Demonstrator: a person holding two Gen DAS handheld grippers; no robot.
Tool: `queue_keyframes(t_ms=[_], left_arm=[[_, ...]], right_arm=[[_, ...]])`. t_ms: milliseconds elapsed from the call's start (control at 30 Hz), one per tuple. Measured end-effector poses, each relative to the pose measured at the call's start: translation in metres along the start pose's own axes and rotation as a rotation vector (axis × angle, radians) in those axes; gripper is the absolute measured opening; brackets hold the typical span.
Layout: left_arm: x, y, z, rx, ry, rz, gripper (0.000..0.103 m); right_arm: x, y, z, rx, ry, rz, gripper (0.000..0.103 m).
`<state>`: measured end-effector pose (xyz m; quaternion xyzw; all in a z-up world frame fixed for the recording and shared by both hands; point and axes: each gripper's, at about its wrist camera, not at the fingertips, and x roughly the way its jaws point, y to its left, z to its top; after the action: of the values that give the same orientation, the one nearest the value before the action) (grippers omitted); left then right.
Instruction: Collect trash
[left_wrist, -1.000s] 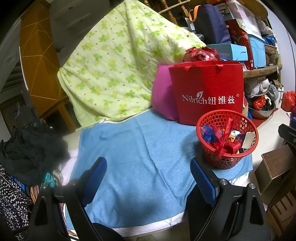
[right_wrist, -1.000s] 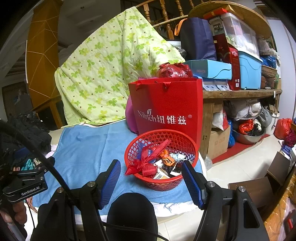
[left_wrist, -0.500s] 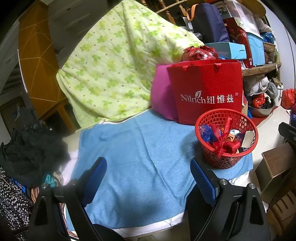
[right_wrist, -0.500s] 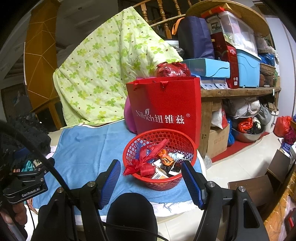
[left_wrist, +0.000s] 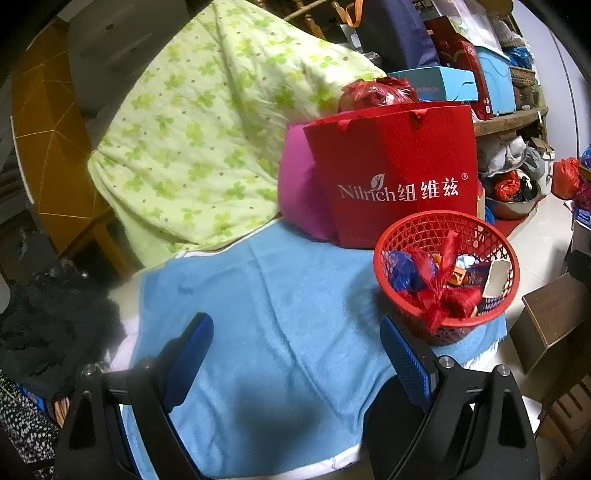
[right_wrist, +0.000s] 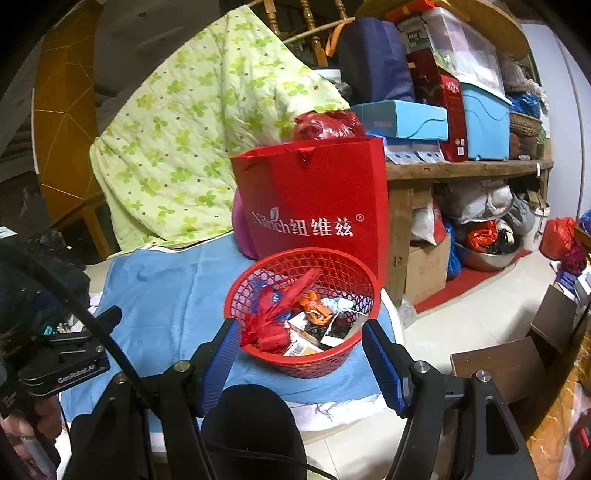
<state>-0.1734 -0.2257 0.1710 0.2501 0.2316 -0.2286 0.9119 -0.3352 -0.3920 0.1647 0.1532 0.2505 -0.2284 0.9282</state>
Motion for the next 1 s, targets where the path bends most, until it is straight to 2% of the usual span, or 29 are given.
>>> queue_keyframes(t_ms=[167,500,800,1000], left_arm=[[0.024,-0.003,0.008,0.009,0.008,-0.016,0.092],[0.073,-0.002,0.018,0.023,0.041,-0.06,0.092],[0.094,-0.003,0.016,0.034,0.045,-0.11,0.092],[0.096,0.001,0.012,0.032,0.032,-0.121,0.092]], right_arm=[[0.021,0.004,0.01,-0.015,0.014,-0.02,0.072],[0.073,0.002,0.025,0.046,0.068,-0.084,0.072],[0.09,0.007,0.016,0.094,0.084,-0.098,0.072],[0.085,0.017,0.014,0.092,0.059,-0.108,0.072]])
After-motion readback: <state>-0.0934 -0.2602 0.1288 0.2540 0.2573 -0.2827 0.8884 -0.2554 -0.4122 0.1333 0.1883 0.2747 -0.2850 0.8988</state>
